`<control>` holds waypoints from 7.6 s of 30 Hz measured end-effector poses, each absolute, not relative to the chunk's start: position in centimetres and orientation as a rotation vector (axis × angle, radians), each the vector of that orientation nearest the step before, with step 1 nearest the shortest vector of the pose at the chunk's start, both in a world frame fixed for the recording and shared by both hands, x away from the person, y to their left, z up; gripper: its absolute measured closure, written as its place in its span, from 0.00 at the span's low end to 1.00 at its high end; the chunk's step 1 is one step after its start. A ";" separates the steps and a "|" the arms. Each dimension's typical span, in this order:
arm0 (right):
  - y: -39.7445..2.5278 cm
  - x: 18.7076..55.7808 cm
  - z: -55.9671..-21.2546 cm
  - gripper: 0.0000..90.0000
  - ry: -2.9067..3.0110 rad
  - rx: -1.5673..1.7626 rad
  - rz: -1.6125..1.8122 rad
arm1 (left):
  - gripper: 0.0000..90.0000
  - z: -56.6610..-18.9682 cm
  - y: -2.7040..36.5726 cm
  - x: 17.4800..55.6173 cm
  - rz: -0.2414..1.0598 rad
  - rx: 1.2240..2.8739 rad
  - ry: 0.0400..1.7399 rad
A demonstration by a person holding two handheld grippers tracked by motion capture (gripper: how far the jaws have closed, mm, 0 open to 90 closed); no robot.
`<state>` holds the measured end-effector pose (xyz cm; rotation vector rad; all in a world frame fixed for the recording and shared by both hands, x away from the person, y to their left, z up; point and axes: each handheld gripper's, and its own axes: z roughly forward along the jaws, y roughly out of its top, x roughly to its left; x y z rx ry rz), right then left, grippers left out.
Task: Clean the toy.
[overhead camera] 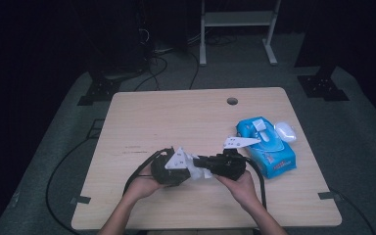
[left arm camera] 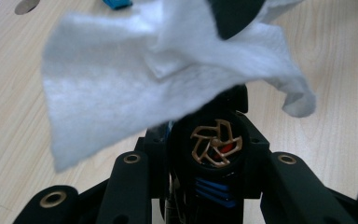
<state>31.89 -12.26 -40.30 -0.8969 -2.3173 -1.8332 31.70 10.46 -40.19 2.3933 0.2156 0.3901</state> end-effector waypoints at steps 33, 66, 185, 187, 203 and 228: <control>-15.0 33.2 -44.0 0.91 -2.388 -1.135 -1.655 | 0.71 -42.8 7.8 33.3 0.310 2.608 0.283; -13.5 33.0 -43.9 0.91 -2.418 -1.078 -1.633 | 0.63 -43.7 14.4 32.2 0.259 2.504 0.342; -21.8 30.3 -44.3 0.91 -2.447 -1.183 -1.631 | 0.20 -45.0 7.8 34.1 0.294 2.458 0.339; -21.6 30.4 -44.4 0.91 -2.452 -1.175 -1.625 | 0.20 -45.2 7.5 34.2 0.291 2.462 0.337; -21.3 30.7 -44.8 0.90 -2.488 -1.172 -1.570 | 0.21 -46.2 5.8 35.0 0.260 2.529 0.291; -20.9 30.8 -45.1 0.90 -2.502 -1.162 -1.550 | 0.28 -46.3 6.3 35.9 0.129 2.515 0.314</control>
